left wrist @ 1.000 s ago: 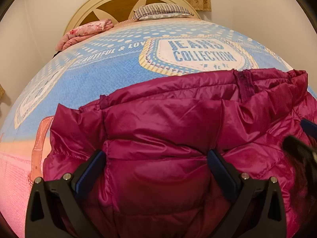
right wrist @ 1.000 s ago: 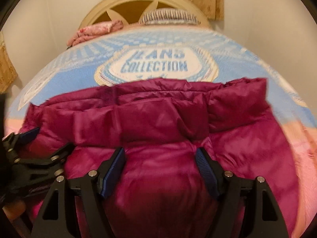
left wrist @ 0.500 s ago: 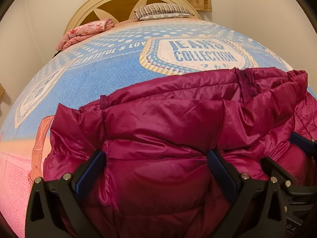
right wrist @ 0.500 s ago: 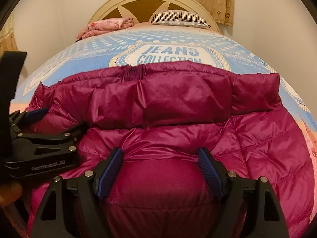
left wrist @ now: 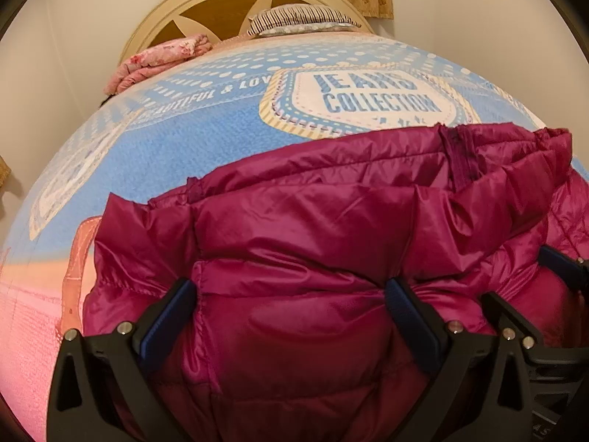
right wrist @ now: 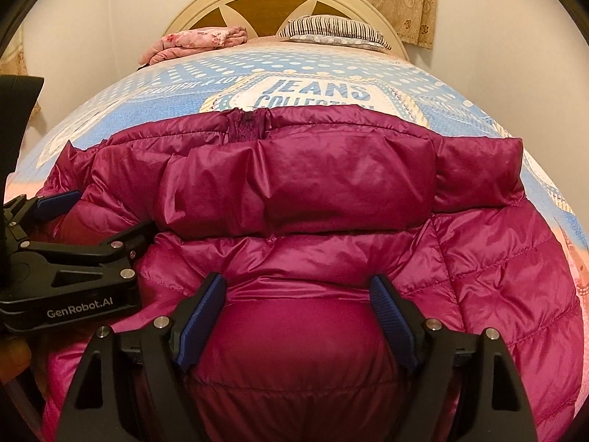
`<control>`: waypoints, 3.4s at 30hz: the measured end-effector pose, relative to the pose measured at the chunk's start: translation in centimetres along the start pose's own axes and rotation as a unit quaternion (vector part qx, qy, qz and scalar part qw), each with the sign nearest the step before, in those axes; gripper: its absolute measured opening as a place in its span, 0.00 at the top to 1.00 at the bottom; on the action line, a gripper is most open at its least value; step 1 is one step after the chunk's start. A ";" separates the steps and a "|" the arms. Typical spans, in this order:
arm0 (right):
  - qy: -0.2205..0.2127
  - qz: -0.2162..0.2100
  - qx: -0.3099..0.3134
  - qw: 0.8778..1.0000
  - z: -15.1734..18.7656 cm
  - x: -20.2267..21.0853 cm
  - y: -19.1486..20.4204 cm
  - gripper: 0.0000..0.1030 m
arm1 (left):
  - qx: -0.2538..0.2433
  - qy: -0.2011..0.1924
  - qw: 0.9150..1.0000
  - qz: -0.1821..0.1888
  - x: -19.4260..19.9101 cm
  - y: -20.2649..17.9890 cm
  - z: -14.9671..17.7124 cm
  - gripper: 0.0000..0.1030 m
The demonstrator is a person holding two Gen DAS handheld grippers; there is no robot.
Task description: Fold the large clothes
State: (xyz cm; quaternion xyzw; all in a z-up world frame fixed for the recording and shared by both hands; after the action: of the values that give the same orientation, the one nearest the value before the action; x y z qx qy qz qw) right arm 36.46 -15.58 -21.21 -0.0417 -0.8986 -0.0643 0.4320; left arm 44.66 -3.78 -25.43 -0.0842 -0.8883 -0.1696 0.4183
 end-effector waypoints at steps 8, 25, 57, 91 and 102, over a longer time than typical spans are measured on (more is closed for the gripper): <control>-0.001 -0.007 -0.007 1.000 0.1 0.1 -0.2 0.21 | 0.031 -0.075 0.997 0.000 8.7 4.8 4.1 0.00; -0.045 -0.061 0.012 0.997 0.7 7.5 0.7 0.20 | 0.167 -0.071 0.960 0.211 9.0 5.0 13.7 0.08; -0.015 -0.100 0.013 0.995 4.3 6.1 -0.5 0.15 | 0.121 -0.207 0.929 0.281 17.9 1.1 5.7 0.84; -0.099 -0.256 -0.122 0.954 -4.9 18.0 -16.4 0.48 | -0.222 -0.182 0.921 0.262 13.6 -21.5 0.0 0.69; 0.070 -0.289 -0.128 0.946 -7.0 10.4 -11.1 0.48 | -0.241 -0.203 0.922 0.227 16.5 -21.6 2.1 0.45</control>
State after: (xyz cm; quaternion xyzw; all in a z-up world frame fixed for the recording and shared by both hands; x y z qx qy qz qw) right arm 33.93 -27.38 -9.64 0.1697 -0.8239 -0.3036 0.4474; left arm 26.38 -22.96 -18.91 -0.4142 -0.8437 -0.2581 0.2238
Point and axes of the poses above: each gripper's, at about its wrist camera, not at the fingertips, and x roughly against the way its jaws point, y to its left, z to its underside, the point moved 5 cm from there along -x, roughly the way its jaws point, and after that the axes turned 13 degrees about -x, right-handed, at the moved point
